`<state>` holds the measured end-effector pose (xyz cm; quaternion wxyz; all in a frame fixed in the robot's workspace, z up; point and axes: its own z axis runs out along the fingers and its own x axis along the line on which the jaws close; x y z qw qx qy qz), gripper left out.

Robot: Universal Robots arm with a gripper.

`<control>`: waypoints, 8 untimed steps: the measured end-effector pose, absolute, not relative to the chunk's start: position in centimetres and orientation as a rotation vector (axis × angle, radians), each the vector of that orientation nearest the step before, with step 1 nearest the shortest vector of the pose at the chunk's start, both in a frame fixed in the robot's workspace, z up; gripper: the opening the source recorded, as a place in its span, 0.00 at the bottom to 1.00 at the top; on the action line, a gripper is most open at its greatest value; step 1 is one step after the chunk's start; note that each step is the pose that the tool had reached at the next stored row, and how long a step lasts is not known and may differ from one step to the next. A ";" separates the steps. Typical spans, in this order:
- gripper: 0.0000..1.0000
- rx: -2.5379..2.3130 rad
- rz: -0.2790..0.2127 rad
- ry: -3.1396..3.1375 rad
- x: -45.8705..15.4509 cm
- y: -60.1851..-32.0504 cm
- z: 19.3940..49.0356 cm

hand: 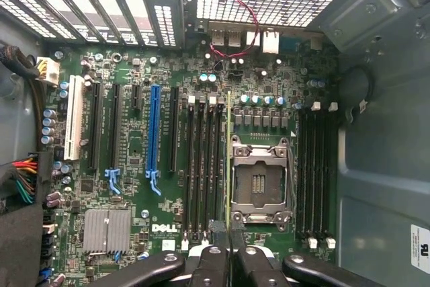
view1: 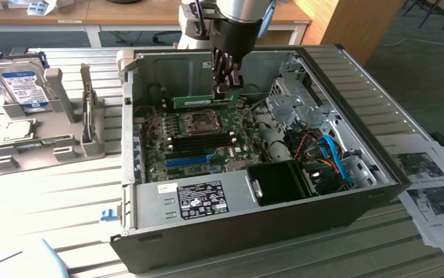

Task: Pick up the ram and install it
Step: 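Insert the ram into the slot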

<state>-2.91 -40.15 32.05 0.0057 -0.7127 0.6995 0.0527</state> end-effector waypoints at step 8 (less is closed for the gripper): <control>0.11 -2.231 0.165 2.190 -2.9 -40.4 31.7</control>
